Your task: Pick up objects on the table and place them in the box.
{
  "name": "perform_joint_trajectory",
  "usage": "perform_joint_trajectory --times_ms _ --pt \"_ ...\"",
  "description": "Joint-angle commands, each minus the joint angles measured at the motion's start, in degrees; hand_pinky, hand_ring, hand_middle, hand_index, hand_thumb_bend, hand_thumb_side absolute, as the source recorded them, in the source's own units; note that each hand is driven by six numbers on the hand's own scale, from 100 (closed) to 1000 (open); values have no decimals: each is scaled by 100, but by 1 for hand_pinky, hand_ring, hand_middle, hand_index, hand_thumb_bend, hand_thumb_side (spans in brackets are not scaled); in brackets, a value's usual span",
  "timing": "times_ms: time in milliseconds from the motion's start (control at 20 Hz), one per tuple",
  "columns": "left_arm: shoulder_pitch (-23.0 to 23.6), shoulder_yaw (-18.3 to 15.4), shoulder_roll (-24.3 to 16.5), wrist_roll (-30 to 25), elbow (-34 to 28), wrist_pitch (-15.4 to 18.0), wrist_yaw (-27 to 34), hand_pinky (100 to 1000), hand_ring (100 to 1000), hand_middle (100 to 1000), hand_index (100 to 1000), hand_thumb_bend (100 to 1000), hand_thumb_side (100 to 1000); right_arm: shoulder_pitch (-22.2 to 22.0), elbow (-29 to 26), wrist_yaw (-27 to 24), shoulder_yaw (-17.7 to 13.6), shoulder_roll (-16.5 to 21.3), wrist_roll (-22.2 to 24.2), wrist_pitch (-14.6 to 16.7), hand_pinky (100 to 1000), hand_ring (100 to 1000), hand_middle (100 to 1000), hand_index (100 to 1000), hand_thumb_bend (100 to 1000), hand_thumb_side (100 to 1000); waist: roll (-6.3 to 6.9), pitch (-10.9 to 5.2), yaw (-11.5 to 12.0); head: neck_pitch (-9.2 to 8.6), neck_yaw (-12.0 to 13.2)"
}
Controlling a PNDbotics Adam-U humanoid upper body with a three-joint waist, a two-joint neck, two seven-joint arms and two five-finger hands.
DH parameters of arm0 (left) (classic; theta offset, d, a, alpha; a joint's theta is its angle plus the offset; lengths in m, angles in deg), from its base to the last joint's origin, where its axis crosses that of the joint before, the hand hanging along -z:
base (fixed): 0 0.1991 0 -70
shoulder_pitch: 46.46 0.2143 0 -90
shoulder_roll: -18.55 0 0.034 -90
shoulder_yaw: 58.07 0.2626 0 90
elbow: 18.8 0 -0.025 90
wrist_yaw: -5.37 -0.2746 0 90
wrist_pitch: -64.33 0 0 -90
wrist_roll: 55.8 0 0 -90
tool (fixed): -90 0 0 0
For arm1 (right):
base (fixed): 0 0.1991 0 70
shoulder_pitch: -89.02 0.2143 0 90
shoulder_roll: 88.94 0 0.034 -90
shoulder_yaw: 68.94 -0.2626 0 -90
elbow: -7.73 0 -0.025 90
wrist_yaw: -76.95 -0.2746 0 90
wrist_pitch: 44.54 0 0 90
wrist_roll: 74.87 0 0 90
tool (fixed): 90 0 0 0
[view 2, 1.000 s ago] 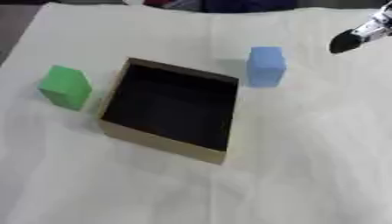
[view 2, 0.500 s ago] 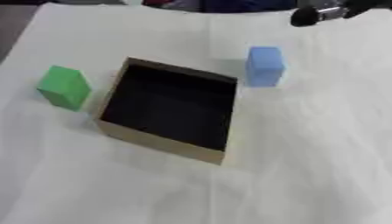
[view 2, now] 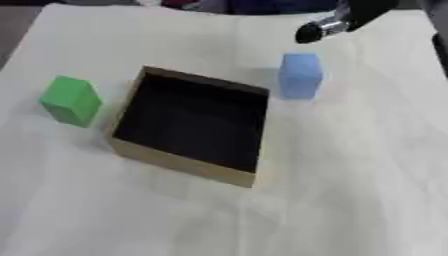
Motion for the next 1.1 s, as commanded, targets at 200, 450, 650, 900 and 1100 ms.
perform_joint_trajectory --times_ms 200,450,650,900,1100 --pt "-92 -3 -73 -29 -89 -5 13 754 748 719 797 156 1000 185 385 530 -125 -98 86 287 1000 1000 939 1000 912 730 5 -139 15 -61 -31" --pt "-93 -1 -64 -32 -89 -9 17 754 748 717 796 155 1000 207 676 935 -242 -191 29 420 1000 1000 956 1000 967 572 4 -129 16 -67 -26" --pt "-90 -9 -60 -22 -89 -13 18 754 748 714 794 155 1000 193 961 1207 -370 -248 214 327 1000 1000 955 1000 947 505 1 -112 24 -70 -18" --pt "-93 -19 -52 0 -89 -19 22 753 745 708 791 154 1000 178 1120 1333 -477 -305 259 200 1000 1000 941 1000 872 451 6 -101 26 -75 -16" --pt "-95 -22 -48 12 -89 -21 30 753 744 706 789 152 1000 154 1207 1403 -523 -328 196 35 1000 1000 931 1000 850 455 13 -88 28 -84 -24"
